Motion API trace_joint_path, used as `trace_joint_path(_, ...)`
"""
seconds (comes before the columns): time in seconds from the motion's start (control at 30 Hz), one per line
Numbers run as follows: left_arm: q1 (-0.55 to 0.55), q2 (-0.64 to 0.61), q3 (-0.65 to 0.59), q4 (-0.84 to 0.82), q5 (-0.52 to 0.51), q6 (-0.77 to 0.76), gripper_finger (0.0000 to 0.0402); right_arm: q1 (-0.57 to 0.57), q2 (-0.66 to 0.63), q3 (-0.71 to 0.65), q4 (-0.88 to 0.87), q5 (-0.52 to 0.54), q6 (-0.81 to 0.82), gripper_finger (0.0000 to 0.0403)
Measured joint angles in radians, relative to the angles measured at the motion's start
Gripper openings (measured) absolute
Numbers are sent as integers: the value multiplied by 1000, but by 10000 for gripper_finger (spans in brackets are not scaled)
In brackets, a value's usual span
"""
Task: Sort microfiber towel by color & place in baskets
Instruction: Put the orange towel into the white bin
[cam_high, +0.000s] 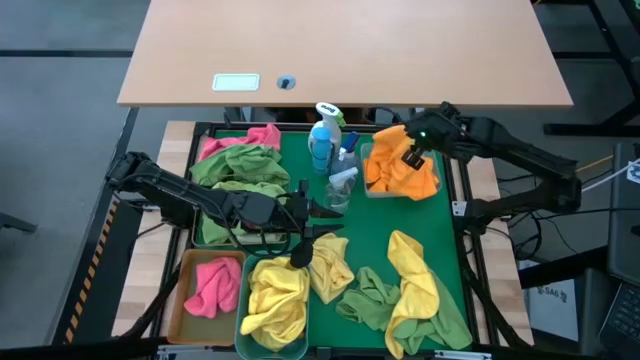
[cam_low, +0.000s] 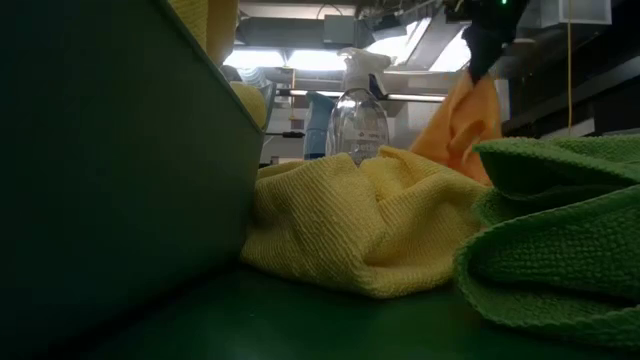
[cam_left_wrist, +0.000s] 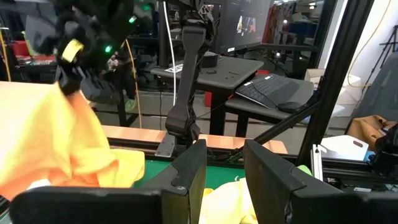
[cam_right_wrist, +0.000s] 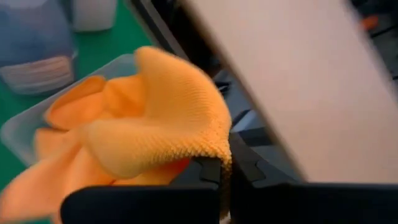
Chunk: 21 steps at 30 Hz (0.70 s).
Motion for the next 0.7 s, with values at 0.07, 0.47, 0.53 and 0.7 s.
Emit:
trace_joint_path(0.07, 0, 0, 0, -4, 0, 0, 102, -32, 0, -29, 23, -84, 0, 2)
trace_joint_path(0.47, 0, 0, 0, -19, 0, 0, 102, -70, 0, -373, 357, -279, -35, 2)
trace_joint_path(0.53, 0, 0, 0, -19, 0, 0, 102, -70, 0, -450, 442, -311, -50, 2)
trace_joint_path(0.7, 0, 0, 0, -19, 0, 0, 102, -70, 0, -630, 606, -338, -52, 2)
